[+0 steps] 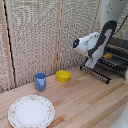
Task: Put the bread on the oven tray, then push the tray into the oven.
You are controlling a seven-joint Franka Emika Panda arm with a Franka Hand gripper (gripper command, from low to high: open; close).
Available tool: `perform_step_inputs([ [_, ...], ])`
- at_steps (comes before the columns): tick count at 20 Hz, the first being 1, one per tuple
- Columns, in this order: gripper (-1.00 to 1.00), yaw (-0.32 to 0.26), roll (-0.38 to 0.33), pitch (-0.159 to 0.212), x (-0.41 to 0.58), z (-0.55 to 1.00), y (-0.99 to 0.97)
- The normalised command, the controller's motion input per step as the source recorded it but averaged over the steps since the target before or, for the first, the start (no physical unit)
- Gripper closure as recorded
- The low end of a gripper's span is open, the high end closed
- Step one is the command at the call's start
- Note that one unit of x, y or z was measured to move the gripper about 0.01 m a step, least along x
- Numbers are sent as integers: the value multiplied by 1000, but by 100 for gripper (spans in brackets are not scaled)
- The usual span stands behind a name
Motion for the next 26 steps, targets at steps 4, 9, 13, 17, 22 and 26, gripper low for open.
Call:
perform_step_inputs([
  [4,100,71,-14,0,-328,247,-858],
  [9,100,61,-5,0,-262,201,-918],
  [13,100,42,-5,0,-188,144,-986],
  [17,100,43,0,0,-154,77,-997],
  [22,100,65,-1,0,-75,7,-950],
  [26,100,83,-10,2,54,0,-578],
])
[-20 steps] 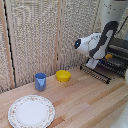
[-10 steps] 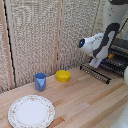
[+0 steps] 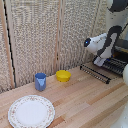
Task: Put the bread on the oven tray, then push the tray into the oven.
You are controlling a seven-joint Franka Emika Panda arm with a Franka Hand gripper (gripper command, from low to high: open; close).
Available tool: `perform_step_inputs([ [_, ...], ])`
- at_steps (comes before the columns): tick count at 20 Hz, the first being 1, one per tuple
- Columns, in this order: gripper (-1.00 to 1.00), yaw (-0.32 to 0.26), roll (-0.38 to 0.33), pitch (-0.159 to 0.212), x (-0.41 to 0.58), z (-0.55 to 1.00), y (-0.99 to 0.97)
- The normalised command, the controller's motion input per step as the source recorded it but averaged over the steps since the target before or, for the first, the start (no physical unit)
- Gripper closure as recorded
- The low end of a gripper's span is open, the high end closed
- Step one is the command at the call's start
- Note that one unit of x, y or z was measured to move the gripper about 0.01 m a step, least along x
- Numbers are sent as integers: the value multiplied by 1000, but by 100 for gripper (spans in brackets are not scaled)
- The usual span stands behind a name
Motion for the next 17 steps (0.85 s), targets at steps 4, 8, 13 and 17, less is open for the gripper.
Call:
perform_step_inputs([
  [4,-100,54,3,2,229,40,-23],
  [8,-100,-23,-1,45,519,34,371],
  [13,-100,-81,1,84,601,485,315],
  [17,-100,-48,5,101,599,913,250],
])
